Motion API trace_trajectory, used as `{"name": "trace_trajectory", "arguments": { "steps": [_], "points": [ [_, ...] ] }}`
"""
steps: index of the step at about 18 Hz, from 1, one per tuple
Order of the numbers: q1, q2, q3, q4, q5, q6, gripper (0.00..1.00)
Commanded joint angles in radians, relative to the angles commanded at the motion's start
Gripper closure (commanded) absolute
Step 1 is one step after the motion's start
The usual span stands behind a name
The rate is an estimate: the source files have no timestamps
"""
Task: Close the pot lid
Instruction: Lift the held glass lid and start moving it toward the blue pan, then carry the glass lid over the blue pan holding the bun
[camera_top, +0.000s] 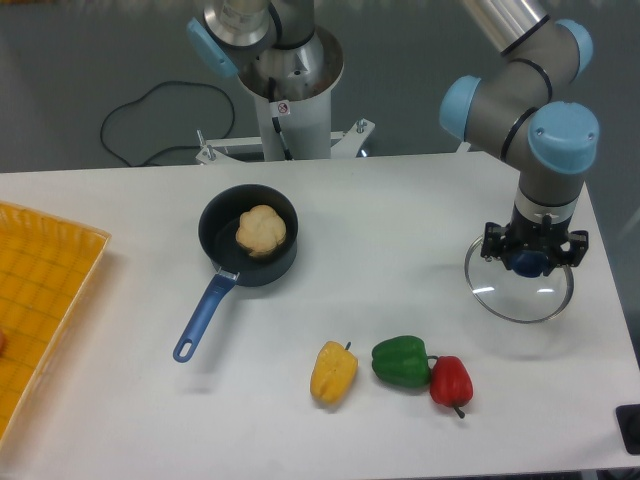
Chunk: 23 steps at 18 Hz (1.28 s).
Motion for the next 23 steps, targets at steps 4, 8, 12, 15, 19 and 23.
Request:
{"name": "trace_trajectory", "arguments": {
  "steps": [4,8,12,15,19,23],
  "points": [
    [-0.003,0.005,-0.014,0.002,0.003,-0.002,0.46],
    [-0.012,0.047,-0.047,0.002,0.002,0.000,0.45],
    [-0.057,0.101,-0.092,0.005,0.006,-0.009,0.45],
    [-0.107,0.156,-0.141,0.008,0.037,-0.020,0.45],
    [-0.176,0.224,-0.196,0.008,0.104,-0.060,0.45],
    [-0.218,0.288,-0.239,0.009,0.104,-0.077,0.45]
  ]
}}
